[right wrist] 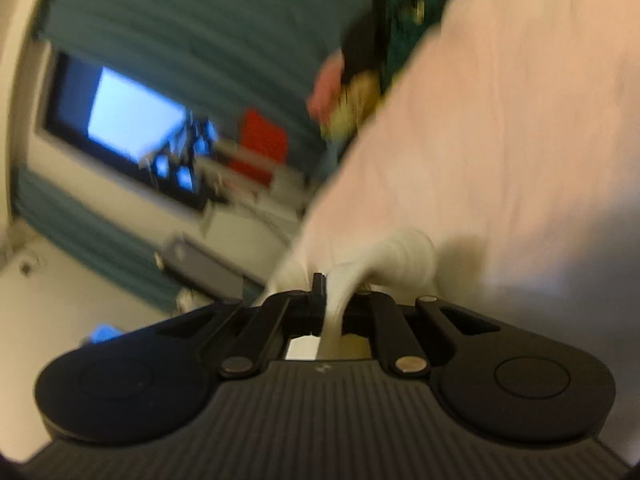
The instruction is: Fold clothes
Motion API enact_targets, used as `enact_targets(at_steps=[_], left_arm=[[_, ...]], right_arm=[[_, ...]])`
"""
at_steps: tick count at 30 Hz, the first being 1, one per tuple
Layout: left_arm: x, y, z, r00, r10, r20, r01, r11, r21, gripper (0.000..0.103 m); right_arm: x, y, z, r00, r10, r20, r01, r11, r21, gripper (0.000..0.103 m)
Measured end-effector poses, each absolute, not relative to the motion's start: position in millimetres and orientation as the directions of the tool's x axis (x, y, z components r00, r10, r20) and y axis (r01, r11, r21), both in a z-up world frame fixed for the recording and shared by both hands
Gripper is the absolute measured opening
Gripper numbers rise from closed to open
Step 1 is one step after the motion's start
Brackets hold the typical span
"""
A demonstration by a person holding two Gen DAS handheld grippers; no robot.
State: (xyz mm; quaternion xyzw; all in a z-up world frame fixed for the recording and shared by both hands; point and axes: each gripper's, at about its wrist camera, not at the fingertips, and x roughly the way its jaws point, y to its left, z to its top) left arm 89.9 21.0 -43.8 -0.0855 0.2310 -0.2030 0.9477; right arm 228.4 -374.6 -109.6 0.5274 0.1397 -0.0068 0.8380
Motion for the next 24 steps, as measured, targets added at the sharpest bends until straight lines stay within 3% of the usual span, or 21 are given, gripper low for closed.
enact_targets(at_steps=[3,8,13,15,17,20,24], left_arm=[[92.0,-12.0,-47.5,0.769,-0.465,-0.439,0.428,0.884,-0.188,0.006],[92.7,-75.9,-48.3,0.720,-0.529,-0.449,0.555,0.827,-0.085,0.006],[94.7,-122.2,-63.1,0.683,-0.567,-0.461,0.592,0.799,-0.104,0.007],[95.1,-135.0,-72.3,0.668,-0.576,-0.471,0.598,0.792,-0.121,0.004],[95.4,-138.2,-88.4,0.643,-0.578,-0.502,0.603,0.787,-0.134,0.004],[100.5,-134.3,-115.6,0.599,-0.549,-0.583,0.598,0.791,-0.131,0.005],[105.2,-103.3,-121.5,0.549,-0.527,-0.649,0.550,0.812,-0.195,0.025]], right_arm=[[194.6,-420.0,-85.4,0.988,0.012,-0.156,0.140,0.377,0.915,0.006],[149.5,-478.1,-48.7,0.982,-0.122,-0.145,0.185,0.441,0.878,0.006],[83.5,-516.4,-27.0,0.964,-0.265,0.024,0.136,0.570,0.810,0.006],[64.5,-517.1,-27.3,0.941,-0.337,0.013,0.208,0.609,0.766,0.006],[49.3,-516.6,-45.9,0.910,-0.410,-0.064,0.309,0.565,0.765,0.006],[45.1,-510.8,-93.1,0.823,-0.489,-0.287,0.507,0.407,0.760,0.006],[32.0,-522.9,-159.9,0.738,-0.379,-0.558,0.657,0.219,0.721,0.008]])
